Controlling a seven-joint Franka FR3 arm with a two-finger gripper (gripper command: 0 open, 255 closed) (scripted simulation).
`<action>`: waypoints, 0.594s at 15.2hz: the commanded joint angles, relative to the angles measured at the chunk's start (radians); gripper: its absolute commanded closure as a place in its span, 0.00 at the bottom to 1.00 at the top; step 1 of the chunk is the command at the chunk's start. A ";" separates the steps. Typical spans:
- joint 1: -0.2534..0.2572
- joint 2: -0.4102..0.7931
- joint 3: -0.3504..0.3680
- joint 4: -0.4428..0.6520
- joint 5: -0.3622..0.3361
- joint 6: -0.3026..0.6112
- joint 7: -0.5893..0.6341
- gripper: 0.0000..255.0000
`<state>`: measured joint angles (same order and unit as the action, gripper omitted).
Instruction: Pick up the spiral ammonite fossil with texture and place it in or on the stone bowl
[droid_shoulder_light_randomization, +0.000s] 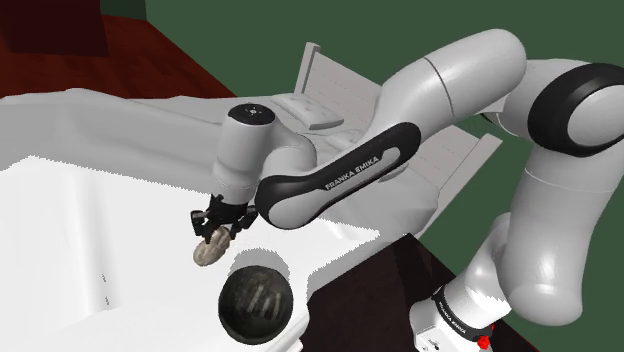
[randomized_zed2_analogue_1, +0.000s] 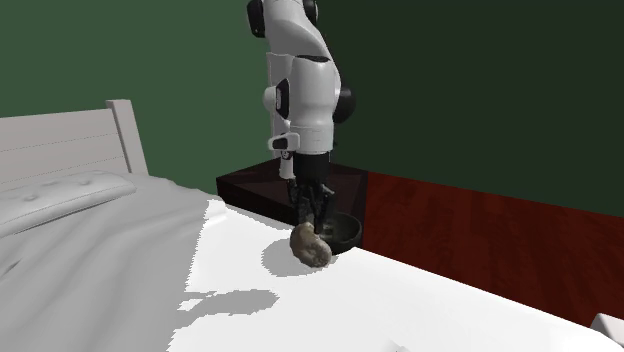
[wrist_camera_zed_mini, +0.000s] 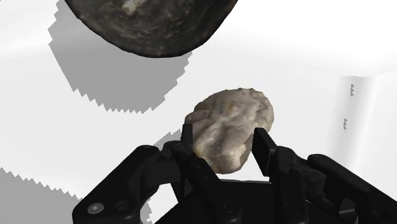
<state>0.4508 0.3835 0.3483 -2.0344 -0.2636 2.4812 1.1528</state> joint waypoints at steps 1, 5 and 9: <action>-0.005 -0.014 0.005 0.004 0.010 -0.017 -0.009 1.00; 0.005 -0.127 0.035 -0.161 0.034 0.039 0.033 1.00; 0.021 -0.237 0.072 -0.309 0.073 0.084 0.070 1.00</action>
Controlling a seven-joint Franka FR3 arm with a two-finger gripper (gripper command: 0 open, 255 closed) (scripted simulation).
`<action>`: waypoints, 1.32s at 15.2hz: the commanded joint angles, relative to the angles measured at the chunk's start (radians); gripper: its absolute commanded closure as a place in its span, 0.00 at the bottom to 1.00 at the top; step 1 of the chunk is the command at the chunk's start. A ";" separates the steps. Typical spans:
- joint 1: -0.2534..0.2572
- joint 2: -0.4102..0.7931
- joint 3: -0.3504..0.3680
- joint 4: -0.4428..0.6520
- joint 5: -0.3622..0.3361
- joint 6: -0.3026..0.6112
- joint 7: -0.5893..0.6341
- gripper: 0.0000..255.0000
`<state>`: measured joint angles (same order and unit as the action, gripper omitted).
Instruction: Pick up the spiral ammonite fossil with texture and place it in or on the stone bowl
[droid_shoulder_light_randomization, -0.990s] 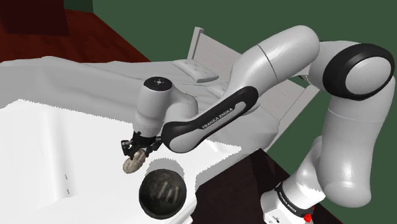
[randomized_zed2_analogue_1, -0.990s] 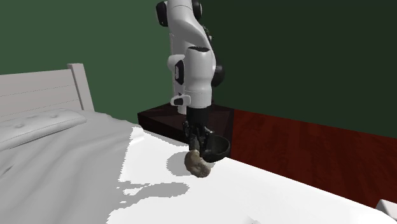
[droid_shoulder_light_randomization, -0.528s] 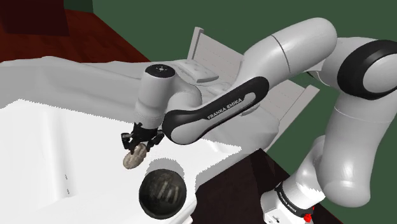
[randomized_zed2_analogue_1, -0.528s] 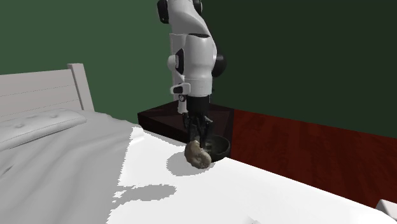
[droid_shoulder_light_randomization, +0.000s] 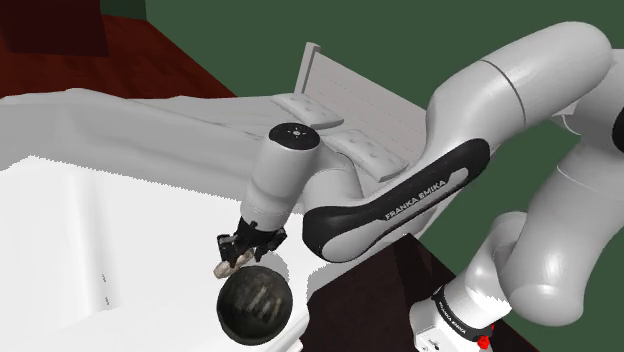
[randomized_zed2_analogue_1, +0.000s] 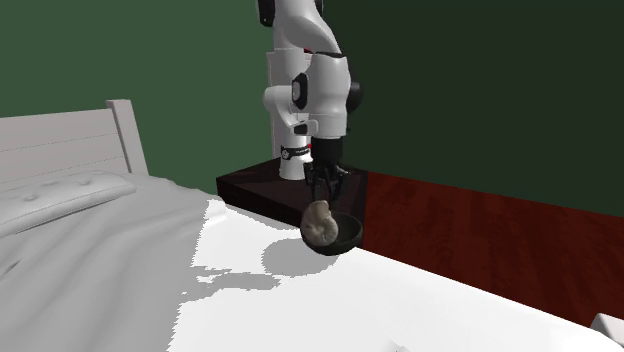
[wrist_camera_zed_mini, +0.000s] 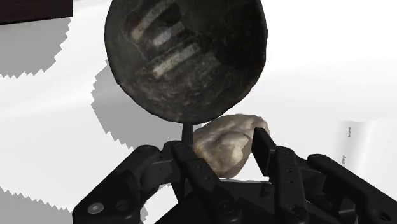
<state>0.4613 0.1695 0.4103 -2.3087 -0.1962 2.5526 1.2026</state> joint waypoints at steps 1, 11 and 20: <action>0.016 -0.050 0.021 -0.070 0.018 0.022 0.029 1.00; 0.061 -0.146 0.080 -0.255 0.049 0.117 0.119 1.00; 0.083 -0.001 0.022 -0.249 -0.157 0.230 0.274 1.00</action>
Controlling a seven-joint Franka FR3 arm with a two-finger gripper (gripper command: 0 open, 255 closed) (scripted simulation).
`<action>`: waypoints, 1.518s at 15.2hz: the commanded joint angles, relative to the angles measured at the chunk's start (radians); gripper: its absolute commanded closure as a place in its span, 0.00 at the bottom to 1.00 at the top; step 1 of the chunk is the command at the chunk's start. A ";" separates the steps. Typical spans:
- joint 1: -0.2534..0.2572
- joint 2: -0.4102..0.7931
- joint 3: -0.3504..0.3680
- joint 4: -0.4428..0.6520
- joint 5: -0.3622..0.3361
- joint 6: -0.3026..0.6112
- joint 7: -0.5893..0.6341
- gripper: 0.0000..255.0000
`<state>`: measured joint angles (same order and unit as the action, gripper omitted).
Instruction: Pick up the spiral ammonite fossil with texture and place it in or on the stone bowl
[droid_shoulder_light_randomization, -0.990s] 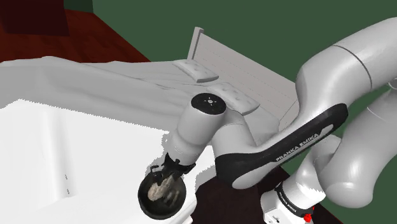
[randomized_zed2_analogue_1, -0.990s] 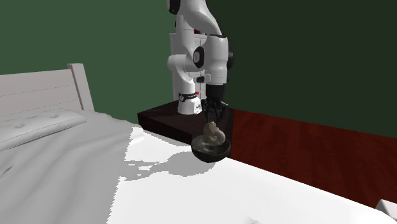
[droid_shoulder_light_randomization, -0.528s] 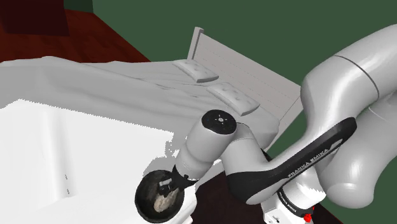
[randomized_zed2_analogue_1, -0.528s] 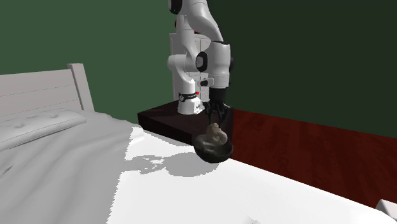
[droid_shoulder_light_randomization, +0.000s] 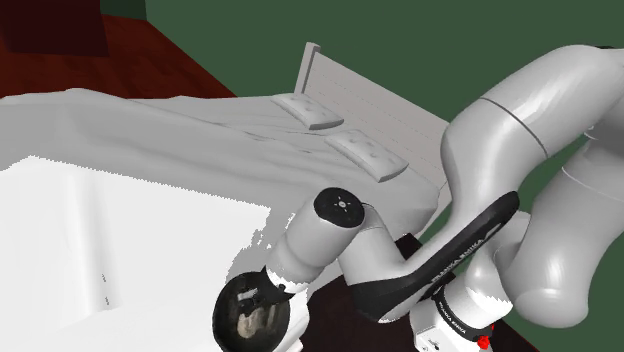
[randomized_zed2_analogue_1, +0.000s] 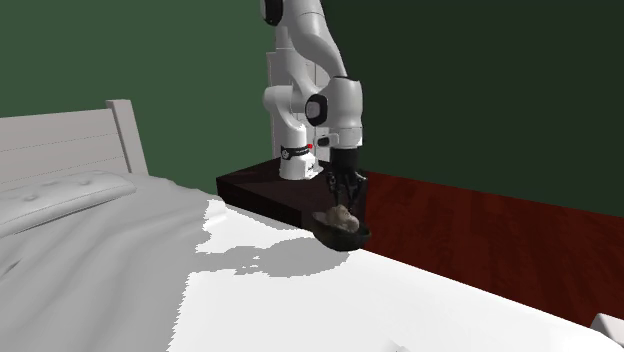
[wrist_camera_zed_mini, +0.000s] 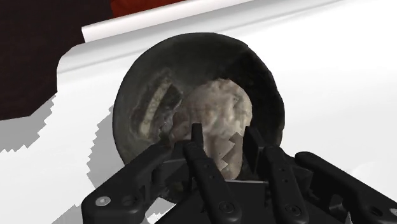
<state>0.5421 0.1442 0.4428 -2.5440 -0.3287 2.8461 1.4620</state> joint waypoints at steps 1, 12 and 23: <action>0.013 0.040 -0.025 -0.011 -0.048 -0.052 0.033 1.00; -0.048 0.132 0.018 0.164 -0.045 0.029 -0.274 0.00; -0.232 0.349 0.082 0.241 -0.165 0.134 -0.816 0.00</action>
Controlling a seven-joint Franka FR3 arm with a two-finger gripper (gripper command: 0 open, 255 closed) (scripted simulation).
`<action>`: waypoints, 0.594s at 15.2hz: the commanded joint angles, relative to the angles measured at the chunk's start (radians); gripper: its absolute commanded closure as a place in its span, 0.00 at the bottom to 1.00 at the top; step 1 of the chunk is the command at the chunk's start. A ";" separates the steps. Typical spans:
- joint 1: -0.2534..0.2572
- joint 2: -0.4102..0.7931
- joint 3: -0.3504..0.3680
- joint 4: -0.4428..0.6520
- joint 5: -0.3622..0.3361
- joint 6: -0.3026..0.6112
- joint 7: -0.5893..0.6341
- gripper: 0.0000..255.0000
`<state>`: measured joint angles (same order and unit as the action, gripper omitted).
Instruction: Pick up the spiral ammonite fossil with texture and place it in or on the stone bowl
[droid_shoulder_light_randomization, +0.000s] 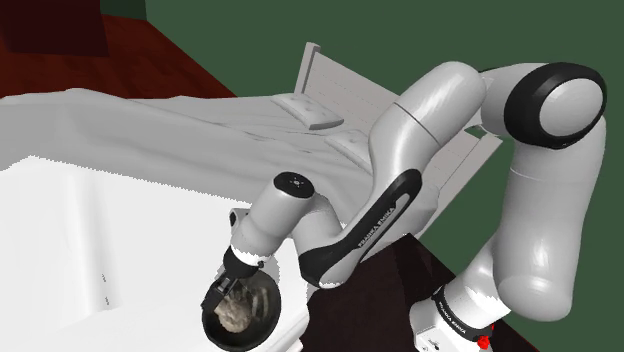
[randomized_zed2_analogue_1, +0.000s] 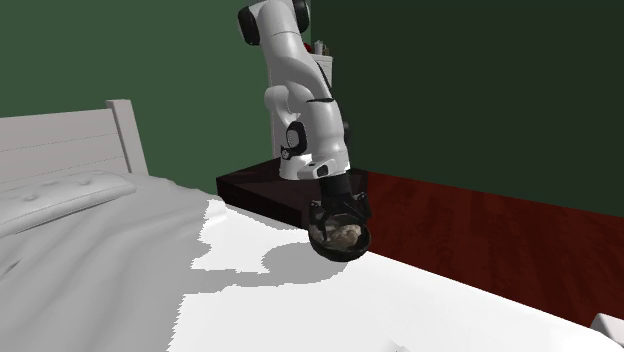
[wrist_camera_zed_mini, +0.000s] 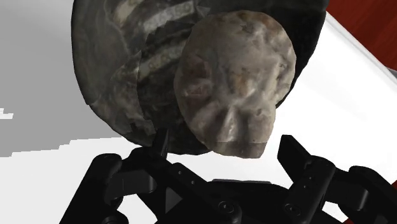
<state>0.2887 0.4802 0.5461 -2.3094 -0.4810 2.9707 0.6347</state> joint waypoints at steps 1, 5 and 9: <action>0.021 0.013 -0.021 0.007 -0.012 0.010 0.011 0.00; 0.022 0.013 -0.021 0.006 -0.012 0.010 0.011 0.00; 0.021 0.013 -0.021 0.006 -0.012 0.010 0.011 1.00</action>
<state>0.3099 0.4931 0.5250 -2.3027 -0.4932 2.9808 0.6452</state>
